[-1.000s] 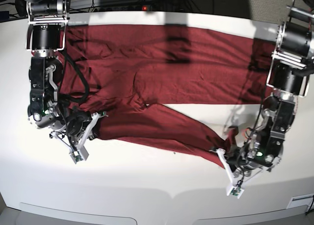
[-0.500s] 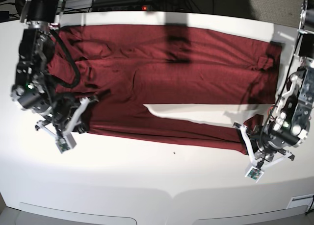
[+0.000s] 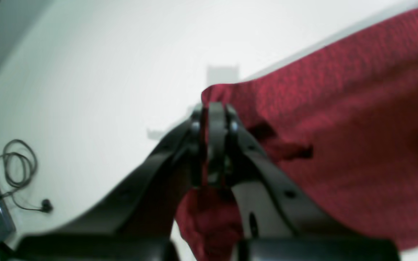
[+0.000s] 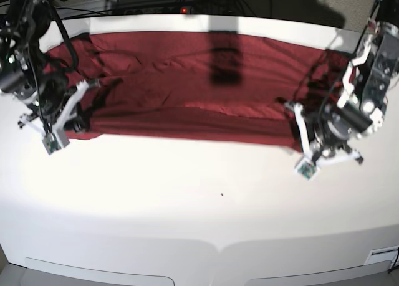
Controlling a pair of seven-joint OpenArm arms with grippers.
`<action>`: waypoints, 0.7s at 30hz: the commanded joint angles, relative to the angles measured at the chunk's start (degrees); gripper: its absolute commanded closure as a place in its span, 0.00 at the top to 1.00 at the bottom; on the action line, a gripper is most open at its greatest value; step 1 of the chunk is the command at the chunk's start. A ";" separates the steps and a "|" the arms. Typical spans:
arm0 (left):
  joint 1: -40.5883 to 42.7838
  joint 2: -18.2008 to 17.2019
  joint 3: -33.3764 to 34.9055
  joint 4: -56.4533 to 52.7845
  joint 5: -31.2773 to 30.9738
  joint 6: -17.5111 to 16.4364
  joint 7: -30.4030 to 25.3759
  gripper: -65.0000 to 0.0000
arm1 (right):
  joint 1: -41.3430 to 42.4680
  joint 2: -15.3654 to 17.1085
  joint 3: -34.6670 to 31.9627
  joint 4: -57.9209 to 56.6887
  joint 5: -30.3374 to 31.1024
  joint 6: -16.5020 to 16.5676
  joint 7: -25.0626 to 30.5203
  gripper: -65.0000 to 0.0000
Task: Fold the T-shirt properly
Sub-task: 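Lift and fold the held shirt edge with both grippers over the body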
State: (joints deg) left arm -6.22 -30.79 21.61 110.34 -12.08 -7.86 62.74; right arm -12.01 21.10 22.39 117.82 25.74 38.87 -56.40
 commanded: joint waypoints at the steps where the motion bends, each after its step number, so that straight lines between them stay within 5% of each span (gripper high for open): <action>1: -0.28 -1.18 -0.57 1.95 2.64 0.46 -0.26 0.00 | -0.52 0.79 0.92 1.81 0.48 -0.24 0.92 0.00; 6: 3.43 -3.08 -0.57 4.57 7.96 3.39 0.31 0.00 | -5.88 0.76 1.64 5.03 0.48 -0.22 0.81 0.00; 21: 15.61 -3.67 -0.55 4.61 14.05 5.33 -4.50 0.00 | -18.43 0.31 1.60 5.90 0.44 -0.26 1.33 0.00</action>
State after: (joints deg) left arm 9.89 -33.63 21.69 114.02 0.43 -3.33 58.63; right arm -30.44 20.62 23.55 122.74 26.55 38.87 -55.59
